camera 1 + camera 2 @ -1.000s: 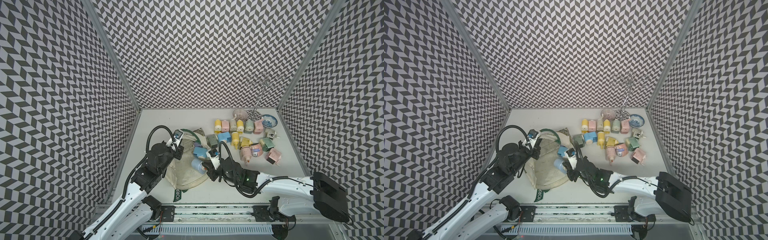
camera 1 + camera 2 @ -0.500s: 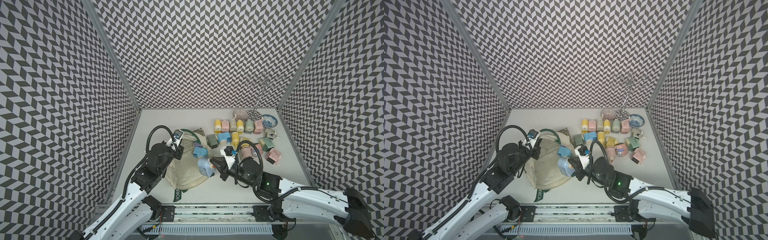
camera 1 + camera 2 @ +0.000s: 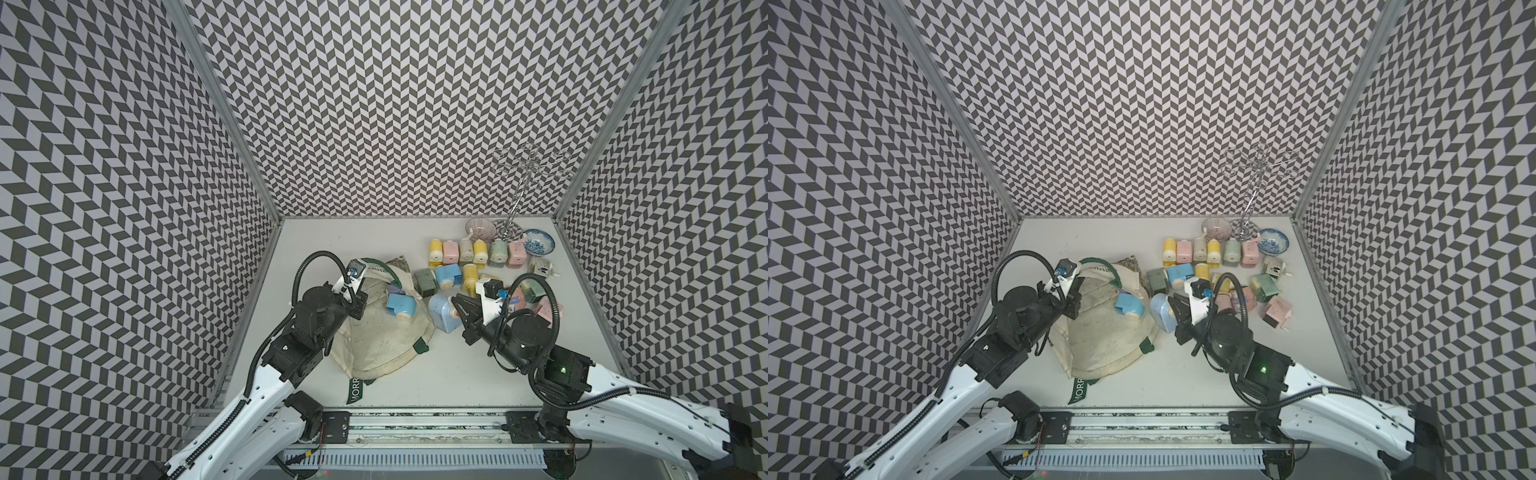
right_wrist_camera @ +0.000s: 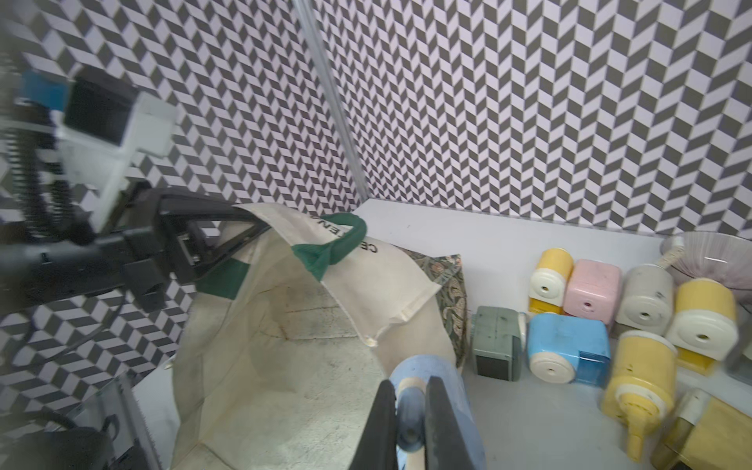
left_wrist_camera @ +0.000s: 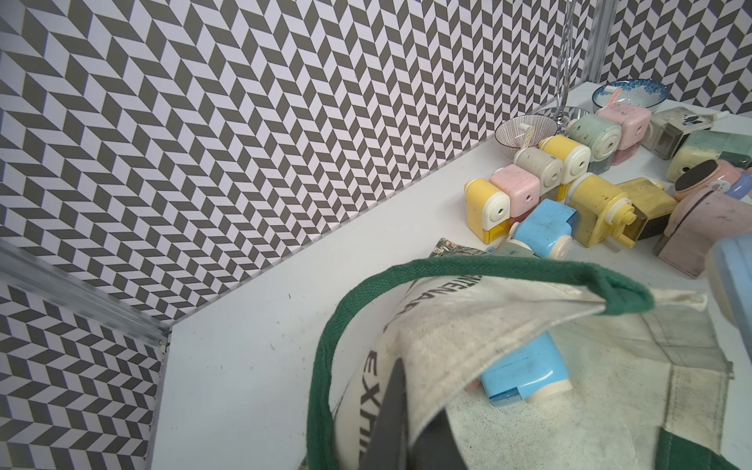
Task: Take out the pencil sharpeners from the tote bags
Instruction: Place the pencil sharpener at the center of the board.
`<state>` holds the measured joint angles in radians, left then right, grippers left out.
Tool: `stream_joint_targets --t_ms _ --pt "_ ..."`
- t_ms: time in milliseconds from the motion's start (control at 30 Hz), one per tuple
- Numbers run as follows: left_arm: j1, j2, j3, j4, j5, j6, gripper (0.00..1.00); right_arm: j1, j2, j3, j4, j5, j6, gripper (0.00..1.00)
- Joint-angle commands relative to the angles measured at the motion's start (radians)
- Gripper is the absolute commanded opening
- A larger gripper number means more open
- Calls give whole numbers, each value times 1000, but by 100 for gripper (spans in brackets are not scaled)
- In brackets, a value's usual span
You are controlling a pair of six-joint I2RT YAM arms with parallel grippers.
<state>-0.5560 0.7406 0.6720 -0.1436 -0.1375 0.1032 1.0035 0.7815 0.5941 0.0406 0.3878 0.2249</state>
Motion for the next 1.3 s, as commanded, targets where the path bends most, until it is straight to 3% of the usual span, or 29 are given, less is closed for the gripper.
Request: stream_joint_targets --t_ms 0,267,400,633,1133,1267 --pt "-7 -5 52 65 2 2 0 -56 -16 37 16 31 45 0" --pt "-8 -6 52 65 4 1 0 -207 117 25 50 35 114 0" --pt "-12 -4 51 64 3 3 0 -304 201 5 115 -58 143 0" --pt "-18 -3 51 62 -2 4 0 -390 335 -21 250 -95 151 0" --pt "-18 -4 53 62 4 4 0 -415 449 -59 250 -119 160 0" --pt "-19 -3 52 60 4 4 0 -417 444 -51 233 -129 165 12"
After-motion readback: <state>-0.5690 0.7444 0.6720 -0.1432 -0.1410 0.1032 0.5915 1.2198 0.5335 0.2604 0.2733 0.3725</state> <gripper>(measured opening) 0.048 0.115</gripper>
